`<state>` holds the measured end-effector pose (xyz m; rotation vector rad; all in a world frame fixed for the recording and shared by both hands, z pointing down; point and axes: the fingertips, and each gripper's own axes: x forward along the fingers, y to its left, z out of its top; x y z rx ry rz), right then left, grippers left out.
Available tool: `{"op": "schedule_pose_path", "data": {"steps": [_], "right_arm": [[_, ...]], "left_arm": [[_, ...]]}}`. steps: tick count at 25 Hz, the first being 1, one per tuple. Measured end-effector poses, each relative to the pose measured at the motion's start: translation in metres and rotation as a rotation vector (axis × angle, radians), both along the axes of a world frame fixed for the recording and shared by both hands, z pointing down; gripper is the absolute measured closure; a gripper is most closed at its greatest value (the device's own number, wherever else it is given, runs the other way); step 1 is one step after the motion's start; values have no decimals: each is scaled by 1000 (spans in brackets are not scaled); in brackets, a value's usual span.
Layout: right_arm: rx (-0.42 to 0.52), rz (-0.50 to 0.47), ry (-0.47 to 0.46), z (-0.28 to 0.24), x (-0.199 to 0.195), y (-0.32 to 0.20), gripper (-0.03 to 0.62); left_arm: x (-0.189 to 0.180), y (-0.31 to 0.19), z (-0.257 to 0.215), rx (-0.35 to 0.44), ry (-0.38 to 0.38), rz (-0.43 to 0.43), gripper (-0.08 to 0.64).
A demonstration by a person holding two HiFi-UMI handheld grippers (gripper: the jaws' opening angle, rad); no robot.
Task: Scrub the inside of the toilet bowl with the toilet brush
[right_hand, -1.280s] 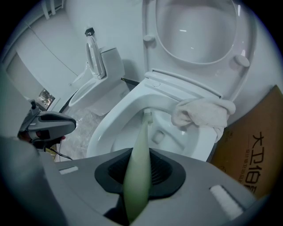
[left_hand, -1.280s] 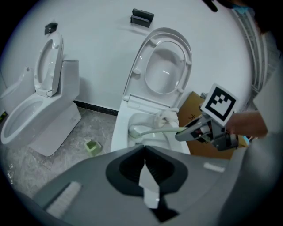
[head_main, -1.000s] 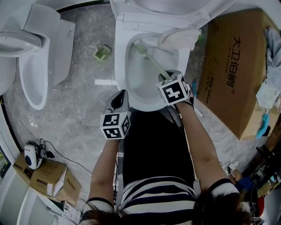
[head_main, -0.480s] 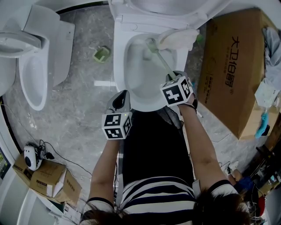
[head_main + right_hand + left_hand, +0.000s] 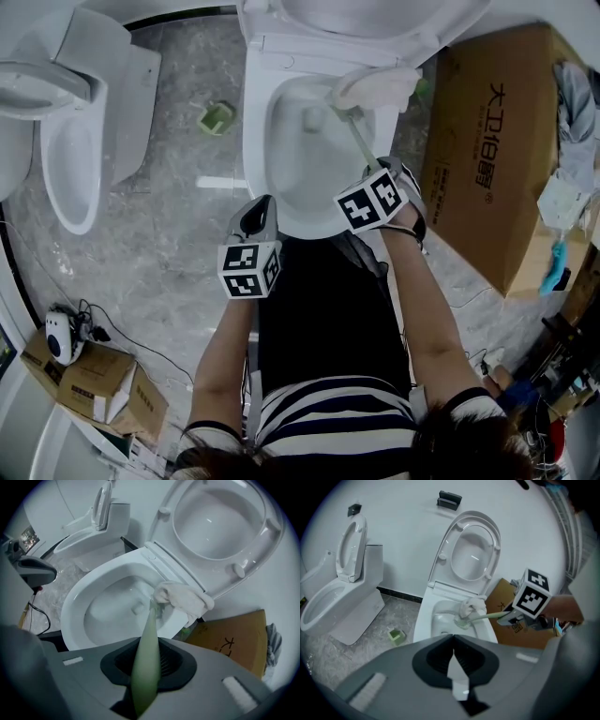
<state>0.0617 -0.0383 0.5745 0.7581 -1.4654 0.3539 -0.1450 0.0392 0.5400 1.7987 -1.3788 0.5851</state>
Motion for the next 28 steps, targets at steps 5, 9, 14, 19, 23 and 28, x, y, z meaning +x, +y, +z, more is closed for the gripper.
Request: {"op": "schedule_pose_path", "data": {"steps": [5, 9, 14, 19, 23, 28], "right_arm": [[-35, -76, 100, -6, 5, 5, 517], [-96, -132, 167, -8, 10, 14, 517], [-167, -186, 217, -7, 17, 30, 518], [-224, -231, 243, -9, 20, 47, 518], [-270, -266, 250, -11, 21, 60, 518], [-334, -291, 232, -14, 19, 82, 518]], "left_arm": [[-6, 4, -3, 0, 6, -6, 560], [-11, 8, -5, -2, 8, -10, 560], [-13, 10, -4, -6, 11, -12, 560], [-13, 14, -4, -11, 14, -12, 560], [-13, 16, -3, -13, 15, -12, 560], [-16, 17, -2, -17, 13, -25, 560]]}}
